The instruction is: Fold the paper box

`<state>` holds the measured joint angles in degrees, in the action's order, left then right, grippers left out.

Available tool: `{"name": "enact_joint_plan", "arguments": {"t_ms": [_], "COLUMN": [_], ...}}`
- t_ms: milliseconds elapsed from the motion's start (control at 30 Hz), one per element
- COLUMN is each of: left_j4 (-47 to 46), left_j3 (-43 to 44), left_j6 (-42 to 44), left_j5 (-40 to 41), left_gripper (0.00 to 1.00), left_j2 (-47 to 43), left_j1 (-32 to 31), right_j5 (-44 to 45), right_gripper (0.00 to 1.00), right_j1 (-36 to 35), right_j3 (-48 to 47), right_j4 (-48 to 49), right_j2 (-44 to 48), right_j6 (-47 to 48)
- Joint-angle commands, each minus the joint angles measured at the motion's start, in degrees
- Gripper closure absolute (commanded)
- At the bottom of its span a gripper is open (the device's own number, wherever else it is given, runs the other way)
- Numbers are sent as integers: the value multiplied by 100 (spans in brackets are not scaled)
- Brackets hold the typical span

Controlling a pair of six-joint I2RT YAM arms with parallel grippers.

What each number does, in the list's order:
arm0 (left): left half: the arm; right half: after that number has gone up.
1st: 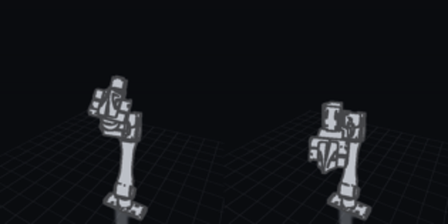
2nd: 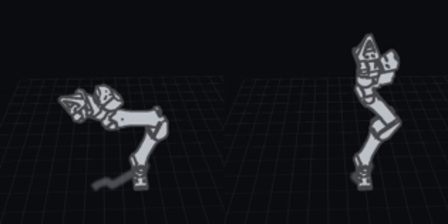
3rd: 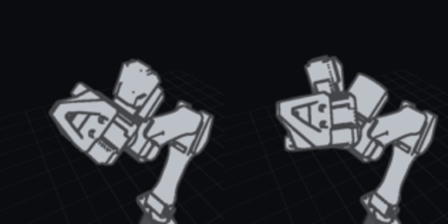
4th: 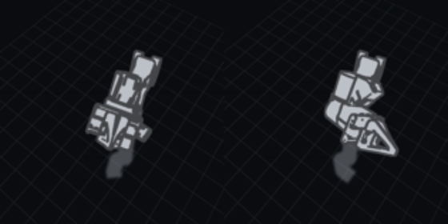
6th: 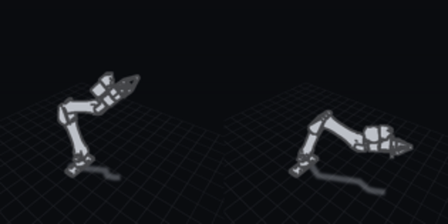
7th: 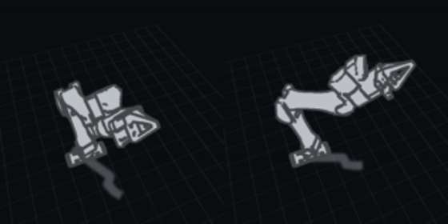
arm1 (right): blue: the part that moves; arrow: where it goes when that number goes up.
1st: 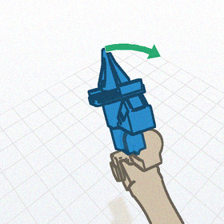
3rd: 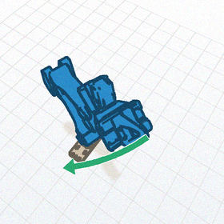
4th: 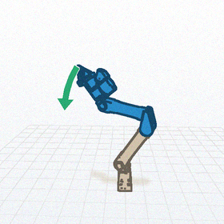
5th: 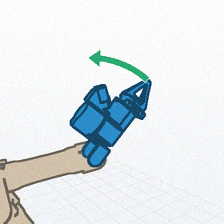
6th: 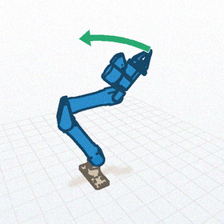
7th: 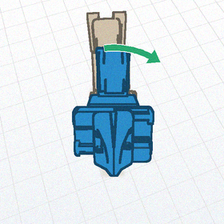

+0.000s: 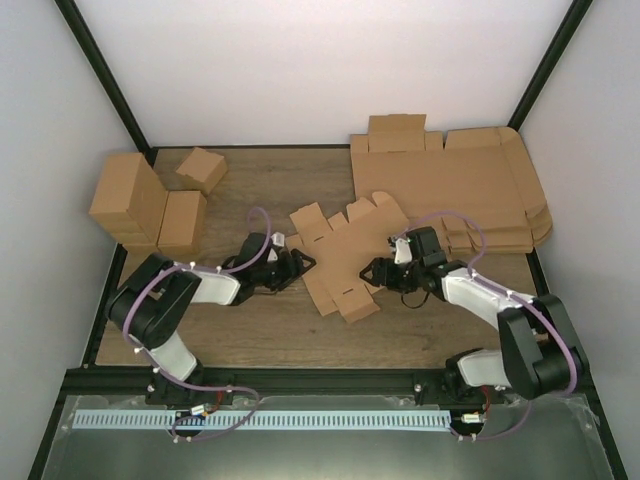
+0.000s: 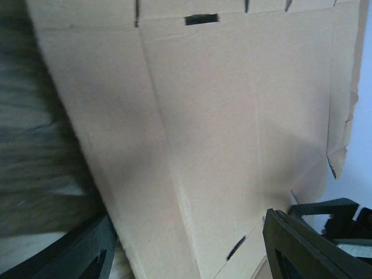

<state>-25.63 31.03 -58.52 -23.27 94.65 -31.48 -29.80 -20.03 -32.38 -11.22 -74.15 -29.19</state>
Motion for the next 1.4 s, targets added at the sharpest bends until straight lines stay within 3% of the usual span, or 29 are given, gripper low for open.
{"name": "enact_joint_plan", "arguments": {"t_ms": [0,167,300,367,467,500,833,1033,1367], "left_j4": [-315,-380,89,445,1107,1381,3644,4771,5062], "left_j3": [207,380,600,747,986,1082,1791,2016,1974], "left_j6": [14,123,346,468,669,765,2429,3450,3850], "left_j5": [-75,-100,5,97,356,499,1401,1530,1919], "left_gripper": [31,44,57,68,93,96,96,96,96], "left_j2": [459,458,324,313,327,326,-567,-1107,-1973], "left_j1": [-63,-68,-68,-68,-68,-74,-112,-121,-467], "right_j5": [-236,-374,-420,-423,-374,-353,267,676,288], "right_gripper": [31,31,31,31,31,32,30,30,27], "right_j1": [-29,-27,-28,-26,-28,-28,-27,-34,-31], "right_j3": [-76,-3,14,-1,-40,-63,-746,-949,-642], "right_j4": [474,593,596,554,474,424,-358,-461,1], "right_j2": [-455,-739,-734,-688,-561,-495,308,664,1577], "right_j6": [113,114,113,121,131,145,519,552,644]}}
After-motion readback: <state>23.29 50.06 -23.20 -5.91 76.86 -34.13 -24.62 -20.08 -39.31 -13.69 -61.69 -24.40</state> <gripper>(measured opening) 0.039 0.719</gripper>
